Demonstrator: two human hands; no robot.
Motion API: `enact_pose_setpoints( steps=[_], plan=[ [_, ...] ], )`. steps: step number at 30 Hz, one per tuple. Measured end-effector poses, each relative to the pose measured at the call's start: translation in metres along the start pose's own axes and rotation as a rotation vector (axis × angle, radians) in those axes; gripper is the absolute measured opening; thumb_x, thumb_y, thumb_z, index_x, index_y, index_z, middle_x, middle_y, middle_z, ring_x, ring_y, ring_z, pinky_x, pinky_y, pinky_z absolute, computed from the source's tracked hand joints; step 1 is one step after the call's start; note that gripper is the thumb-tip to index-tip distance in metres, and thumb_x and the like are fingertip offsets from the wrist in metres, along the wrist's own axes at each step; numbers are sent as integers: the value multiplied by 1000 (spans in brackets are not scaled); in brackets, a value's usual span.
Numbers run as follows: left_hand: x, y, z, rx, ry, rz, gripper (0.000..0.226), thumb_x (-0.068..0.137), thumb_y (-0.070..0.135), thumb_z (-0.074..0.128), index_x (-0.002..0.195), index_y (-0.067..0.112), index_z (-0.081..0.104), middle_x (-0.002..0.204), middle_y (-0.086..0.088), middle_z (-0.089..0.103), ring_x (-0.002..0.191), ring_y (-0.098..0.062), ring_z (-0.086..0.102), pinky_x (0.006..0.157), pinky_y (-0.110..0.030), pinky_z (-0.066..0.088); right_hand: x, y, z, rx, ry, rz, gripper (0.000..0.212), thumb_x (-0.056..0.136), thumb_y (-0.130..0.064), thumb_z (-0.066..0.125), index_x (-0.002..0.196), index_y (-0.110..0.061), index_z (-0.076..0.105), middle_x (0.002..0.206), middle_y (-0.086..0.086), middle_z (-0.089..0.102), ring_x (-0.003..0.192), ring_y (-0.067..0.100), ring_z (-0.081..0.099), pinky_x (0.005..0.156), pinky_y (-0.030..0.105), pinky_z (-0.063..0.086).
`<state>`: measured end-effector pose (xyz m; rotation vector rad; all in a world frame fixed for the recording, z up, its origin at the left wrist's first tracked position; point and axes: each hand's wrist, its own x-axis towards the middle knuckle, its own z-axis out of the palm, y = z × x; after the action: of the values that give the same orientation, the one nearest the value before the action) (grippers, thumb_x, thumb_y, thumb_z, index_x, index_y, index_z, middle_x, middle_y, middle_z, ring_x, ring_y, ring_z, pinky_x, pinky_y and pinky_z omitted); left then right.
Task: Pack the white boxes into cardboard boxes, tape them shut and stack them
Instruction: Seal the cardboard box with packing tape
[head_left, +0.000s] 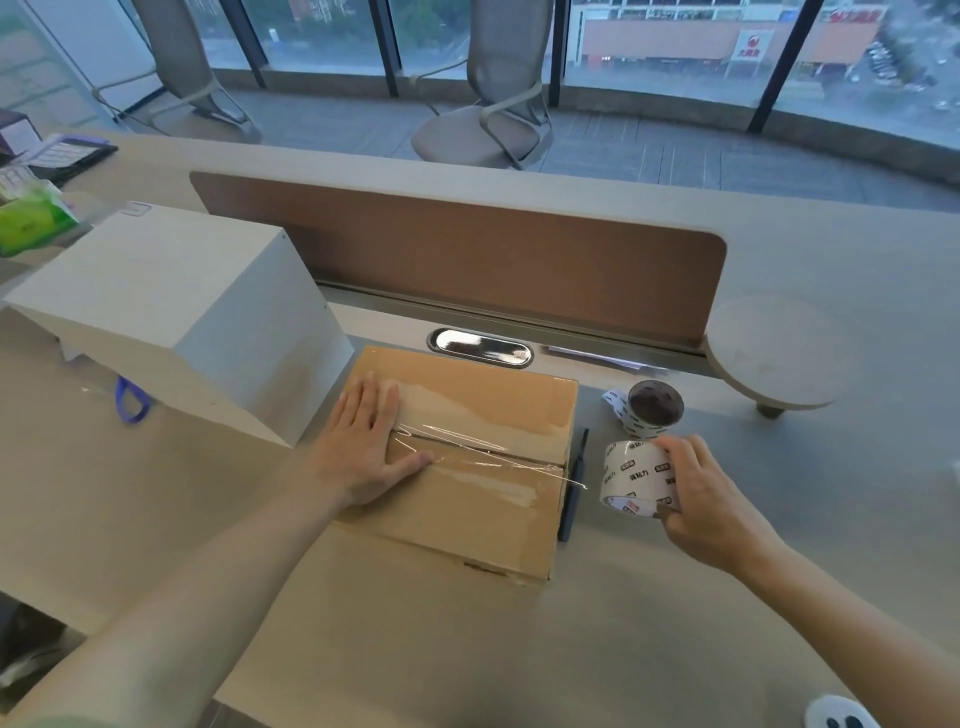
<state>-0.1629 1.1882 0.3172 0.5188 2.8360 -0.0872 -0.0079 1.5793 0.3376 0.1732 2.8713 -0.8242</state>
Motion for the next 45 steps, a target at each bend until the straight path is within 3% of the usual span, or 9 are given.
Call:
enact_pose_setpoints(
  steps=[12, 18, 22, 25, 34, 38, 40, 42, 45],
  plan=[
    [3, -3, 1, -36, 23, 69, 127, 64, 98, -4, 156, 11, -19, 163, -4, -25, 150, -16, -24, 125, -41, -7, -9, -46, 20, 495, 363, 126, 63, 79, 19, 61, 135, -5, 43, 108, 2, 55, 93, 7, 56, 75, 4, 44],
    [2, -4, 0, -55, 28, 90, 120, 75, 94, 9, 157, 11, -17, 164, -4, -25, 151, -18, -23, 124, -40, -9, 6, -97, 56, 945, 652, 265, 45, 89, 9, 56, 123, -21, 51, 113, -2, 61, 107, 20, 62, 82, 41, 59],
    [3, -5, 2, -81, 38, 91, 120, 73, 95, 6, 157, 12, -18, 164, -2, -26, 150, -16, -24, 124, -38, -10, 21, -116, 73, 1418, 758, 428, 36, 98, -1, 52, 118, -30, 59, 120, 2, 65, 107, 22, 67, 83, 43, 60],
    [2, -7, 3, -84, 63, 105, 120, 74, 95, 7, 157, 11, -17, 164, -3, -26, 150, -17, -25, 124, -38, -11, 24, -108, 73, 1556, 806, 447, 40, 95, 4, 55, 122, -25, 64, 124, 8, 66, 111, 30, 65, 84, 46, 59],
    [0, -7, -1, -104, 60, 123, 118, 78, 92, 14, 156, 10, -18, 164, -4, -25, 150, -16, -26, 123, -37, -13, 16, -98, 82, 1456, 951, 445, 49, 90, 15, 54, 116, -26, 66, 110, -3, 70, 102, 23, 67, 65, 32, 61],
    [-1, -10, -2, -113, 44, 130, 119, 77, 94, 12, 156, 11, -20, 163, -3, -28, 150, -18, -26, 123, -37, -13, 17, -93, 77, 1261, 977, 405, 52, 87, 18, 53, 120, -20, 65, 110, -4, 69, 100, 19, 66, 63, 29, 61],
    [-1, -10, -2, -110, 45, 127, 120, 75, 95, 11, 155, 12, -21, 163, -3, -29, 150, -18, -26, 123, -37, -12, 15, -88, 74, 1058, 998, 359, 57, 84, 20, 53, 124, -19, 63, 122, 4, 67, 110, 24, 64, 78, 30, 60],
    [0, -9, -2, -116, 39, 125, 121, 74, 96, 10, 155, 12, -22, 163, -3, -29, 150, -18, -26, 123, -38, -12, 13, -86, 66, 709, 1014, 273, 60, 78, 18, 51, 128, -13, 62, 135, 9, 60, 125, 25, 57, 101, 27, 49],
    [1, -10, -1, -127, 35, 131, 122, 73, 97, 10, 155, 13, -24, 162, -3, -30, 150, -19, -27, 124, -39, -10, 9, -88, 45, 250, 1034, 86, 64, 70, 7, 38, 129, -2, 62, 137, 11, 56, 125, 11, 51, 104, 9, 37]
  ],
)
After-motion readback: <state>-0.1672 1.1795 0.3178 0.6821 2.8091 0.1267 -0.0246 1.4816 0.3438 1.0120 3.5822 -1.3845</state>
